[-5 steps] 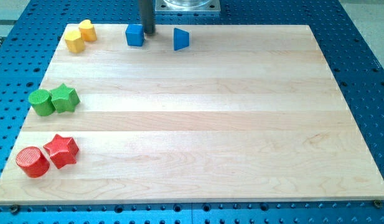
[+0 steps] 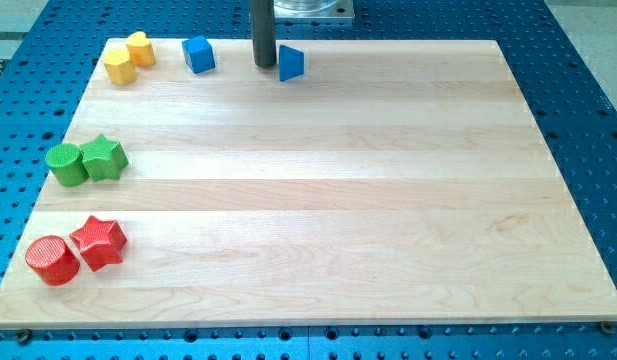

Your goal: Move the cube bottom right to the heart

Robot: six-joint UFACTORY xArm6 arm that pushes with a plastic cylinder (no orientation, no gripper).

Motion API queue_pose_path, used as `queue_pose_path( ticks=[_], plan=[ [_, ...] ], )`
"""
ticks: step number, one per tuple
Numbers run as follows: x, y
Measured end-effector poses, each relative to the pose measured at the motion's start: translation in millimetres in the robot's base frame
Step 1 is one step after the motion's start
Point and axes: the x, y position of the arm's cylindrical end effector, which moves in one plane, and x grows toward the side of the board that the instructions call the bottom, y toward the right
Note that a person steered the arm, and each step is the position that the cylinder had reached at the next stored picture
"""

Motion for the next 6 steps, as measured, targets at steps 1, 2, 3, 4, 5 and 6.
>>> queue_pose_path(
  ticks=[1,2,3,4,5,6],
  plan=[
    [-1.0,-68.4],
    [-1.1,-101.1],
    [-1.2,-71.5],
    [-29.1,63.5],
    [-30.1,128.9],
    [8.9,50.0]
  ],
)
